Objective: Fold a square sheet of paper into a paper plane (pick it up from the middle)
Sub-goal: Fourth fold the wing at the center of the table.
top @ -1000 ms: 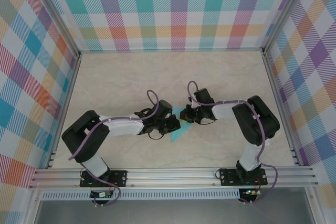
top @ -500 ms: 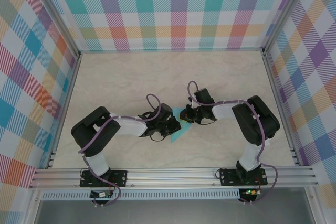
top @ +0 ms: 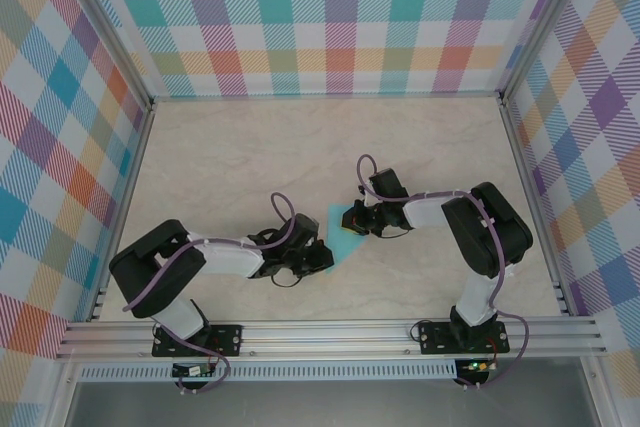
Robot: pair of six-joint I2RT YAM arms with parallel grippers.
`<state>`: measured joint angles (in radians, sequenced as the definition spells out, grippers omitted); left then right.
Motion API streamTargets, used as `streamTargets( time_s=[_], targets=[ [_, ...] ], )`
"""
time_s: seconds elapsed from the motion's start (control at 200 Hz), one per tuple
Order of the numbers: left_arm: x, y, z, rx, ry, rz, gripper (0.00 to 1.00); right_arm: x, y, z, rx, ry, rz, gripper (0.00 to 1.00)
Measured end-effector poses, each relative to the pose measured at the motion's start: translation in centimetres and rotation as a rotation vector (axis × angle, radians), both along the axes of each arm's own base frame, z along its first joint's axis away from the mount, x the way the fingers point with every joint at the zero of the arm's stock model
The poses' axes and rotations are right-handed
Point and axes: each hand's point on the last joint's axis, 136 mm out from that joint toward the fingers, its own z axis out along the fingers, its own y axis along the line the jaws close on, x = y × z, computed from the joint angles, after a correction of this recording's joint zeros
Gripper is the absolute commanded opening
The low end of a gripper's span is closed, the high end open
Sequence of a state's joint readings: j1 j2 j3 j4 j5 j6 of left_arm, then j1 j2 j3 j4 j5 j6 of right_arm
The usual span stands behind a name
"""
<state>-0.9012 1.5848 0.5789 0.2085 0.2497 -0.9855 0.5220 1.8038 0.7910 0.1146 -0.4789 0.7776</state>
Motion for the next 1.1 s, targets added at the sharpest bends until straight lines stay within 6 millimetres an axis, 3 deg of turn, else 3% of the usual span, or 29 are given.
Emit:
streamTargets(
  time_s=[0.635, 0.765, 0.925, 1.1],
  targets=[
    [-4.2, 1.9, 0.6, 0.121, 0.052, -0.229, 0.15, 0.0, 0.0, 0.0, -0.002, 0.003, 0.000, 0.08],
    [-3.3, 2.4, 2.6, 0.098, 0.006, -0.202, 0.17, 0.1, 0.0, 0.1, -0.005, 0.008, 0.001, 0.11],
    [-0.4, 3.3, 4.2, 0.093, -0.036, -0.121, 0.23, 0.1, 0.0, 0.4, -0.036, 0.023, 0.010, 0.16],
    [2.0, 2.5, 5.6, 0.097, -0.079, -0.091, 0.34, 0.2, -0.5, 2.0, -0.083, 0.018, 0.025, 0.22]
  ],
)
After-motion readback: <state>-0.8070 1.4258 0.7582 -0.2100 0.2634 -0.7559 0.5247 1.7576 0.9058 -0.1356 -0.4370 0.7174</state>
